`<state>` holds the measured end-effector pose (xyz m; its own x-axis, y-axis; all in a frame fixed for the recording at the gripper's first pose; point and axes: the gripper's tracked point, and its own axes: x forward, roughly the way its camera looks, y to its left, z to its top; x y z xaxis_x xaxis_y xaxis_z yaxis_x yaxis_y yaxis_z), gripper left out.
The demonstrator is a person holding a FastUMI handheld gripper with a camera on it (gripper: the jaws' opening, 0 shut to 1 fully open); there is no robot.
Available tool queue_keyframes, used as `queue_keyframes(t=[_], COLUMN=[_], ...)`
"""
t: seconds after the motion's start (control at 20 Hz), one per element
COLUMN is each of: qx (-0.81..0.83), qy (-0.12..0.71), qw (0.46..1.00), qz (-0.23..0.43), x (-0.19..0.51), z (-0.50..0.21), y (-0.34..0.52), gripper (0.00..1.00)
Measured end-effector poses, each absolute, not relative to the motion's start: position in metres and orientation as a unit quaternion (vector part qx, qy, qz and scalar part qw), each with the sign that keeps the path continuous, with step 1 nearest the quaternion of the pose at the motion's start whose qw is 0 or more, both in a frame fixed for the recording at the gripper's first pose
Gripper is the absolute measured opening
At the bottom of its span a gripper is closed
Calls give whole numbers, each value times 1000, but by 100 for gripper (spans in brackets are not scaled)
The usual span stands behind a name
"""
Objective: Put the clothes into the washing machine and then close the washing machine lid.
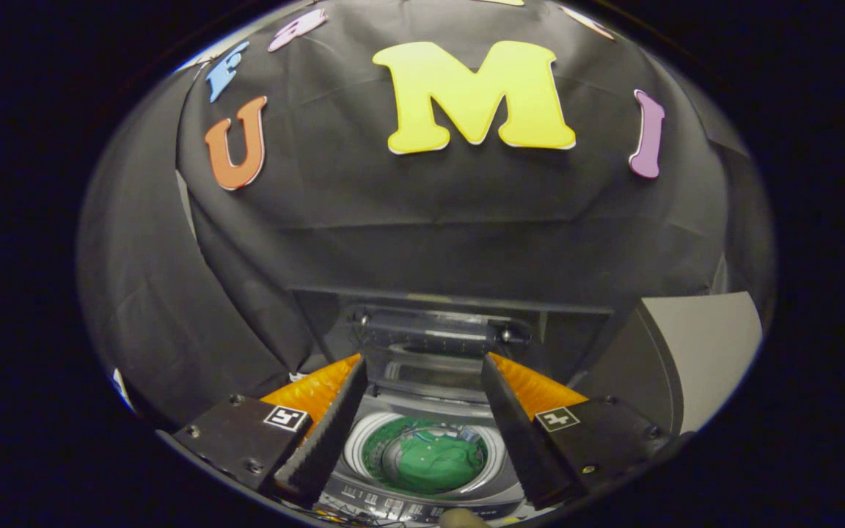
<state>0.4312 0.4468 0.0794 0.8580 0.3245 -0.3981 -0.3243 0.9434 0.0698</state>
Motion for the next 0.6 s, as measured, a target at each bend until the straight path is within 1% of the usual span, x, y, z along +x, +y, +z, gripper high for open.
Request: queue_keyframes(t=[0.4, 0.6], qx=[22, 10], qy=[183, 196], qw=[974, 974], qz=[134, 110], x=[493, 522], z=[132, 131], y=[448, 450], gripper=[98, 98])
